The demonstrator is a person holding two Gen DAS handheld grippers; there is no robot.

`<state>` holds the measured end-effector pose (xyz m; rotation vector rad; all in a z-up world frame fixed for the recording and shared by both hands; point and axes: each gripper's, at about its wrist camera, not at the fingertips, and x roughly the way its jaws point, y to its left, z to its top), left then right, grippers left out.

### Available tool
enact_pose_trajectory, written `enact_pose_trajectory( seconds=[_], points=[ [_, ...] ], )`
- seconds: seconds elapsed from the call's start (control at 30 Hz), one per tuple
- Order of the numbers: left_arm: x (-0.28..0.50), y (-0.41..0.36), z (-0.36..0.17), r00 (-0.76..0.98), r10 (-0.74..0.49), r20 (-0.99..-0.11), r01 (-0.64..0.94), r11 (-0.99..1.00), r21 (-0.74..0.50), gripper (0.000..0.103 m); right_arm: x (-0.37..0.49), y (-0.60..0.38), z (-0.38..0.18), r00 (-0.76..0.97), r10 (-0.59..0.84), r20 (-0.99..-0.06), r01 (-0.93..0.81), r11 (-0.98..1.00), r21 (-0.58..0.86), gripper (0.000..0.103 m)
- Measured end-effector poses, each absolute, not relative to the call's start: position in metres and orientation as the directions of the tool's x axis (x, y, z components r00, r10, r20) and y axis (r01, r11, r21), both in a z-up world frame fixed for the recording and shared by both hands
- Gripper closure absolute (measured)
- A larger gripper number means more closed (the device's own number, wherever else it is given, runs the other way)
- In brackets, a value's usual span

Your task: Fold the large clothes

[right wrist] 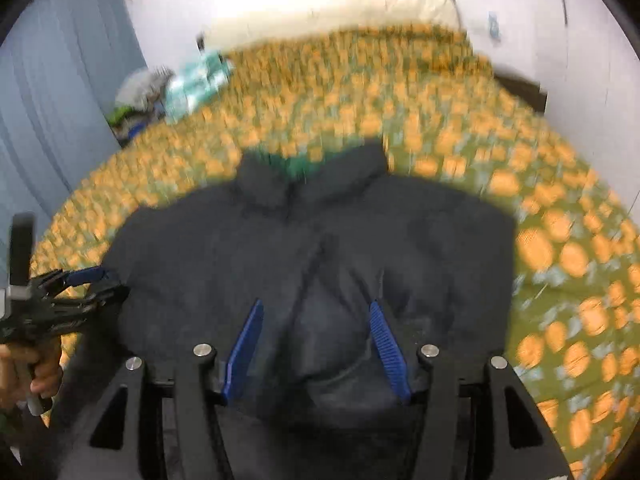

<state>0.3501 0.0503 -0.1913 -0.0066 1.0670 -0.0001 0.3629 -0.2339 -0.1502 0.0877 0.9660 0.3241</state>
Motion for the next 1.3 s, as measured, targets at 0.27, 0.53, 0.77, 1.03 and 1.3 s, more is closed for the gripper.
enact_pose_trajectory(
  seconds=[0.27, 0.53, 0.77, 1.03, 1.3],
  points=[
    [0.339, 0.062, -0.167, 0.516, -0.06, -0.855, -0.01, 0.997, -0.076, 0.026, 0.362, -0.239, -0.184, 0.515, 0.34, -0.787, -0.217, 0.94, 0.264, 0.046],
    [0.41, 0.082, -0.175, 0.5, -0.032, -0.866, -0.127, 0.986, -0.109, 0.016, 0.362, -0.231, -0.189, 0.543, 0.317, -0.778, -0.219, 0.947, 0.233, 0.046],
    [0.418, 0.081, -0.193, 0.455, -0.008, -0.891, -0.125, 0.99, -0.072, 0.014, 0.36, -0.229, -0.193, 0.548, 0.313, -0.776, -0.227, 0.948, 0.222, 0.046],
    [0.447, 0.099, -0.177, 0.513, -0.041, -0.858, -0.175, 0.973, -0.151, 0.012, 0.359, -0.23, -0.198, 0.559, 0.317, -0.767, -0.227, 0.947, 0.226, 0.046],
    [0.455, 0.139, -0.243, 0.441, -0.117, -0.89, -0.334, 0.899, -0.284, 0.001, 0.358, -0.226, -0.2, 0.563, 0.314, -0.765, -0.238, 0.947, 0.214, 0.046]
  ],
)
